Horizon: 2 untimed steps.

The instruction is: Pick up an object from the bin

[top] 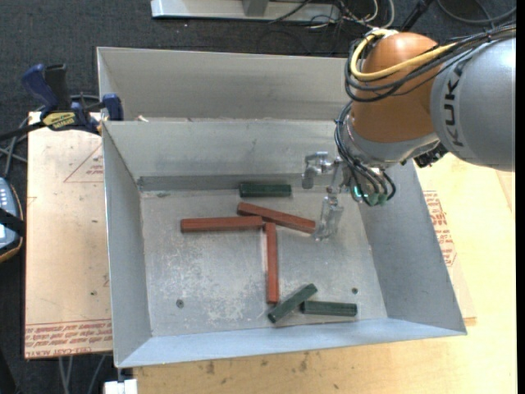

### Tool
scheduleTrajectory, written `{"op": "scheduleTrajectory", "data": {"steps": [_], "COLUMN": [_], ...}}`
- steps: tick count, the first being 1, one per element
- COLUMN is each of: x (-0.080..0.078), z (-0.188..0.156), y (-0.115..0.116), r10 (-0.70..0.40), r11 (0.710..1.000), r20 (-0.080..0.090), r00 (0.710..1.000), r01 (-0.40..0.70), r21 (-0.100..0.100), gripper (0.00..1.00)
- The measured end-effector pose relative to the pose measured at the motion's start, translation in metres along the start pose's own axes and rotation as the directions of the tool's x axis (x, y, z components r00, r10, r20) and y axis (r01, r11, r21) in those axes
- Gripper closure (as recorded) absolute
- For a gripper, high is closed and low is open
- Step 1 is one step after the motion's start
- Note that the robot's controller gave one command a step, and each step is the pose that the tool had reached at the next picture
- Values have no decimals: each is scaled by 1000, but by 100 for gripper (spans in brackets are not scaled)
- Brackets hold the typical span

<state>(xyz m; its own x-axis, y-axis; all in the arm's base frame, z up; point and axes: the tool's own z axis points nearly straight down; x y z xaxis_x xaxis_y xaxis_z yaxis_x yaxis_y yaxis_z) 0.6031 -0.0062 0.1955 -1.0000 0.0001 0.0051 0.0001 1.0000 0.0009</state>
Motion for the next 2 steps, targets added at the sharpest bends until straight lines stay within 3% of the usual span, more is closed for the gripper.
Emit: {"op": "scheduleTrajectory", "data": {"steps": [1, 2], "x": [-2, -28], "z": [-4, 41], "y": [0, 6], "r10": [0, 34], "r11": [1000, 999], "r20": [7, 17], "r00": [1000, 999], "r01": [0, -33], "r21": [0, -1], "gripper": [0, 0]}}
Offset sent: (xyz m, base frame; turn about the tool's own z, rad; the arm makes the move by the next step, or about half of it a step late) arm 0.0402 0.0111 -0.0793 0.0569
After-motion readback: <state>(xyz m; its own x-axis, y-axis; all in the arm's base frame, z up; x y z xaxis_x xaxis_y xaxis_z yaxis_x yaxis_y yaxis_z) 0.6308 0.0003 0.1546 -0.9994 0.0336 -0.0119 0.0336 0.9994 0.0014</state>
